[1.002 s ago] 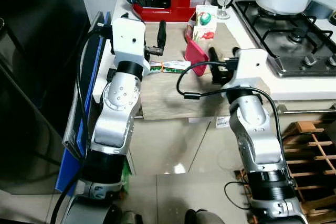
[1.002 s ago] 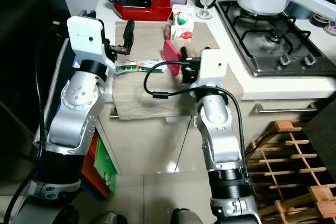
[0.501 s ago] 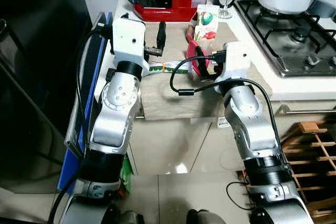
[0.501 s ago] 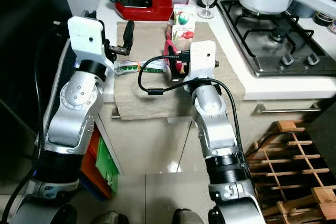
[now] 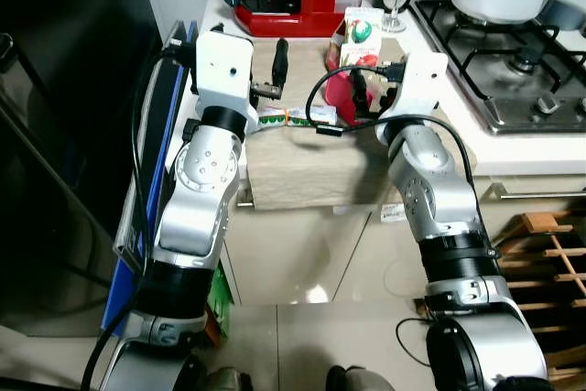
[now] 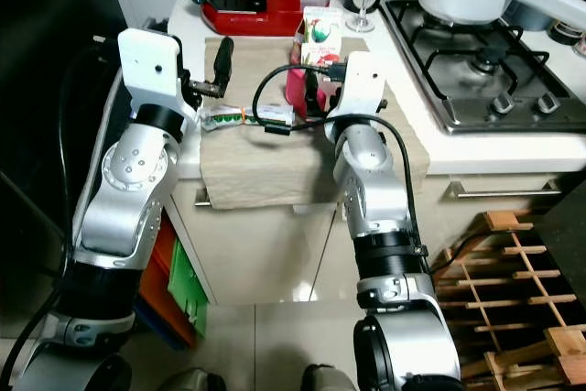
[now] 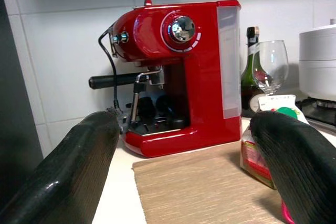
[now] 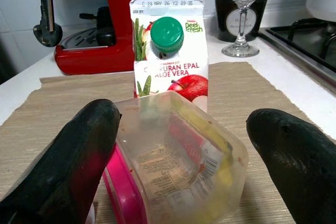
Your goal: Restocking fridge
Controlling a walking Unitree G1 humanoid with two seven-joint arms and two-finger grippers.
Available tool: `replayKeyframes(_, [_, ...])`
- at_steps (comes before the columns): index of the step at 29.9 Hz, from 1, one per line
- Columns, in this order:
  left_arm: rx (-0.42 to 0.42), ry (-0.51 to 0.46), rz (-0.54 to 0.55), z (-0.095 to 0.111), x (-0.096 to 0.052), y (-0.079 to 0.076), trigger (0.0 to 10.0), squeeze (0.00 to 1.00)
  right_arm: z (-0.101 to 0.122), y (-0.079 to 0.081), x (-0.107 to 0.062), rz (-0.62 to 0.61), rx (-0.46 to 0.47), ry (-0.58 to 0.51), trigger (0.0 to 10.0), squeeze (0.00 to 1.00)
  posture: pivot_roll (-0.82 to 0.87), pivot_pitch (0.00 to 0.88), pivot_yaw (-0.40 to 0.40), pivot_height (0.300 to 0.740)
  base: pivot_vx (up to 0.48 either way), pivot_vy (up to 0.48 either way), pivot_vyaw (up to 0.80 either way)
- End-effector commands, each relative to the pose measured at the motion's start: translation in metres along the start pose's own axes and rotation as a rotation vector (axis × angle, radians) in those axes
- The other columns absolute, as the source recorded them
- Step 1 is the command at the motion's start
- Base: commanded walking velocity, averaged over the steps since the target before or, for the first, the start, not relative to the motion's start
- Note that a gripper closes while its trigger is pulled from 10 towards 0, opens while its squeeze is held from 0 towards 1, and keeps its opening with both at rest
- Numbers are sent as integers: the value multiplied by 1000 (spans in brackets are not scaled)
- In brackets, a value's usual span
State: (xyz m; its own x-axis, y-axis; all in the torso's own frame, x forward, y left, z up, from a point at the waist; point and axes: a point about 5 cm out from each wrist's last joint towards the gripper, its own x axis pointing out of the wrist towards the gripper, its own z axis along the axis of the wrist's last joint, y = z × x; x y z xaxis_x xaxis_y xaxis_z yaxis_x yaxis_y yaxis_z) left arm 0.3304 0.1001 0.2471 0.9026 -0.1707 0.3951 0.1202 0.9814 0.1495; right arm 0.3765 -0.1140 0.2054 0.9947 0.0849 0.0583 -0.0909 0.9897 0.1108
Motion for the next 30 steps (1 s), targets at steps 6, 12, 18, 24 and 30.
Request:
replayKeyframes(6, [6,-19,5,7,0,0,10000,0,-11,1,1,39,-89,67,10000,0,-51,74,12,732,0,0,0])
replayKeyframes(12, [11,-21,11,7,0,2,10000,0,-12,2,1,50,-123,72,10000,0,-47,71,12,732,0,0,0])
replayKeyframes(18, [9,-18,11,7,0,1,10000,0,-40,-12,0,20,-148,192,10000,0,-51,78,17,732,0,0,0])
replayKeyframes(24, [8,-15,5,7,1,1,10000,0,-65,-11,-5,76,-69,333,10000,0,-51,82,29,732,0,0,0])
replayKeyframes(30, [3,-8,-3,7,2,-1,10000,0,-74,-11,-8,97,35,395,10000,0,-60,89,34,732,0,0,0])
